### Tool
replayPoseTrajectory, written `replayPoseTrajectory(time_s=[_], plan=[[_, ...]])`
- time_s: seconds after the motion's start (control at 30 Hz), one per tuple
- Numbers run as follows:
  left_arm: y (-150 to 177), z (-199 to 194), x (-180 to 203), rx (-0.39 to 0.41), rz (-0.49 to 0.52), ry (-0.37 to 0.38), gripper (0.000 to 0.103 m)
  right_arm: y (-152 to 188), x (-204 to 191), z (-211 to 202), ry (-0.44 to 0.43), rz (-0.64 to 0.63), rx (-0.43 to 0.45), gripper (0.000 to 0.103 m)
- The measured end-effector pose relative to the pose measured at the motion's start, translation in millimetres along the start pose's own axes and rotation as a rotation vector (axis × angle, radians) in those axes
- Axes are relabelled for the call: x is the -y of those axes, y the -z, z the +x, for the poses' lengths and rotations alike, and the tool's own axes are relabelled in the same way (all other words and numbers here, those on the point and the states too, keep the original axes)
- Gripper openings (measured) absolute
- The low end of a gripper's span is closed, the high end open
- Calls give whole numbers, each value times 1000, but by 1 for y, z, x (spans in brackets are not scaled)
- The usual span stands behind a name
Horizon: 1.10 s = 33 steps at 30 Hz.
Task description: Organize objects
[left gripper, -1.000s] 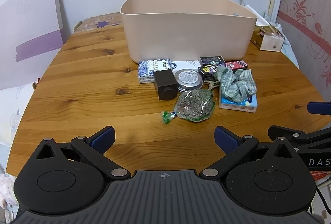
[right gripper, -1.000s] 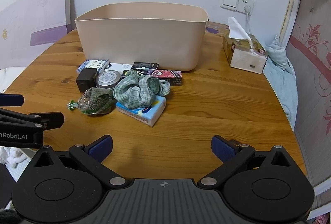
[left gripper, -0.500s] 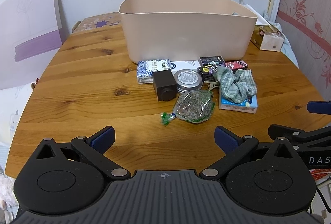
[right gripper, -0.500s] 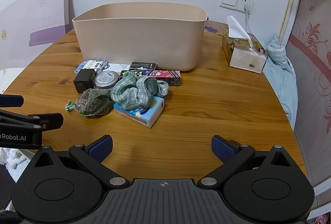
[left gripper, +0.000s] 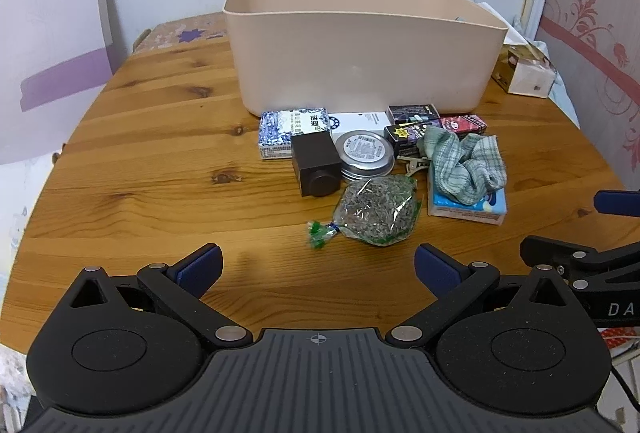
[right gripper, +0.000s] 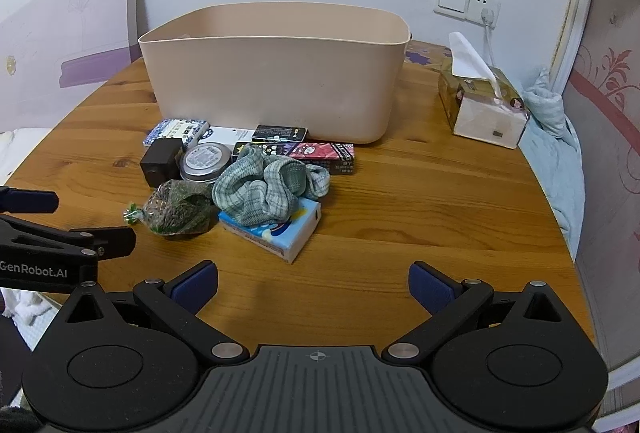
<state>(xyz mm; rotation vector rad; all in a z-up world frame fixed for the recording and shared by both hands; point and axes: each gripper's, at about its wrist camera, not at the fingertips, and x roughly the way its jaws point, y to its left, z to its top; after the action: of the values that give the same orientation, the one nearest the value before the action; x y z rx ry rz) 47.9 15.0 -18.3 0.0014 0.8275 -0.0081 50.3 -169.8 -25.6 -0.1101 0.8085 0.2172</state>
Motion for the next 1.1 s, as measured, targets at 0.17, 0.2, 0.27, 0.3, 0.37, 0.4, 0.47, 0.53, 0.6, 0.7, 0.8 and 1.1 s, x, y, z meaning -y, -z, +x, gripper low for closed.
replayPoseTrajectory(time_s=[0.17,0.2,0.27,0.3,0.37,0.4,0.47,0.53,0.6,0.7,0.8,1.1], plan=[[-4,9,1,-7,-5,22,103,-5,2,5,0,-9,4,103],[-4,11,1,-8,-3,22,103,-6,2,7,-1,-10,4,103],[-6,14,2,-10,0,24,103,-7,2,9,-9,-12,3,103],[-6,16,3,-11,2,25,103,-7,3,10,-12,-13,2,103],[-7,19,3,-15,3,25,103,-9,3,13,-16,-13,0,103],[-8,21,3,-18,3,26,103,-9,4,14,-17,-13,-2,103],[-9,24,3,-23,3,26,103,-11,4,17,-19,-13,-4,103],[-10,28,2,-26,1,26,103,-13,3,18,-25,-18,0,103],[-12,31,2,-30,-6,33,103,-15,2,19,-31,-25,1,103],[-14,36,0,-26,-20,50,103,-17,1,21,-35,-36,4,103],[-16,40,0,-24,-14,55,103,-20,1,25,-43,-30,2,101],[-23,52,2,-14,25,61,101,-26,4,35,-77,-8,-2,94]])
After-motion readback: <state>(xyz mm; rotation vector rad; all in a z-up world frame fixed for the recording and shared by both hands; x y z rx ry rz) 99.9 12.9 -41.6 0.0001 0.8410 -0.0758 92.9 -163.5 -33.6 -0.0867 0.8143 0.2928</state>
